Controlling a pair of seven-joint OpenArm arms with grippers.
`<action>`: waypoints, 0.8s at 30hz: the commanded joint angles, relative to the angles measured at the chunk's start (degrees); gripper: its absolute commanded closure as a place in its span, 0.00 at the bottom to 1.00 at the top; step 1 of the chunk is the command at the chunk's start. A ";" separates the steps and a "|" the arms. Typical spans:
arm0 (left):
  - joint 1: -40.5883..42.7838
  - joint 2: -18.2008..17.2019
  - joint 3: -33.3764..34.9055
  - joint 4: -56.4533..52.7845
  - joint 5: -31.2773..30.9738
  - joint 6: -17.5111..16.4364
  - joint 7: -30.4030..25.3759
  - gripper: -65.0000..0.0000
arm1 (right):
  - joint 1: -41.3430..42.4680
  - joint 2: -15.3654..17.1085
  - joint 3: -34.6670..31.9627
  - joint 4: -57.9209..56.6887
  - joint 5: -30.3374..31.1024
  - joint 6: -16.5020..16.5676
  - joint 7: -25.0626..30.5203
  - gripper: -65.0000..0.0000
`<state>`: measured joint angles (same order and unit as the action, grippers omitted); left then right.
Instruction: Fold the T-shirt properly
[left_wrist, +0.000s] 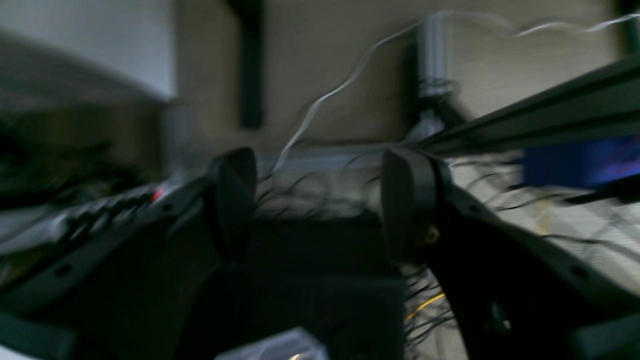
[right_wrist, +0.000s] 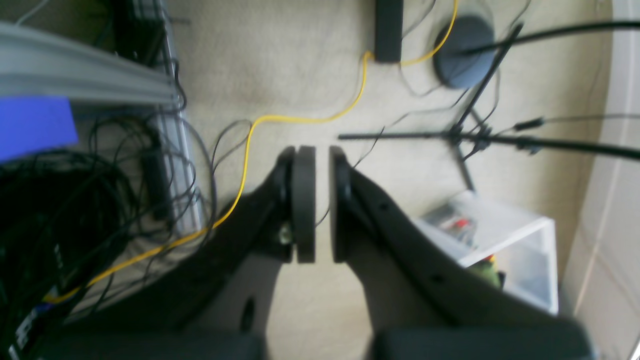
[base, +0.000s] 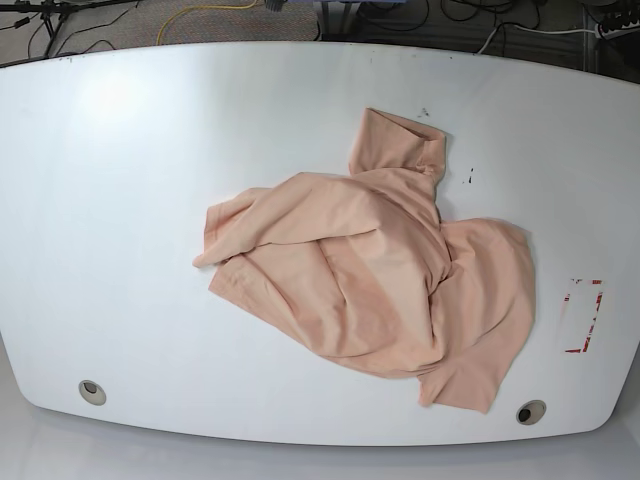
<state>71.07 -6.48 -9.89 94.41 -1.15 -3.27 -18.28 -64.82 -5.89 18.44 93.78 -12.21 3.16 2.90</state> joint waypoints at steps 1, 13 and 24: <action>2.11 -0.79 -0.43 2.44 -0.17 0.64 -1.47 0.43 | -2.72 0.20 0.62 2.86 -0.26 -0.25 0.31 0.91; 0.12 -2.44 -0.66 9.16 0.32 0.06 -0.86 0.42 | -4.40 -0.07 0.20 11.55 1.99 -0.36 0.30 0.59; -4.72 -0.34 -1.50 8.28 0.79 0.01 -0.87 0.41 | -2.85 -3.11 -0.31 13.61 2.62 0.33 1.20 0.49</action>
<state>66.15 -7.60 -10.52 102.39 -0.64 -3.44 -17.63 -66.35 -9.23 18.33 106.83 -9.02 3.22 2.57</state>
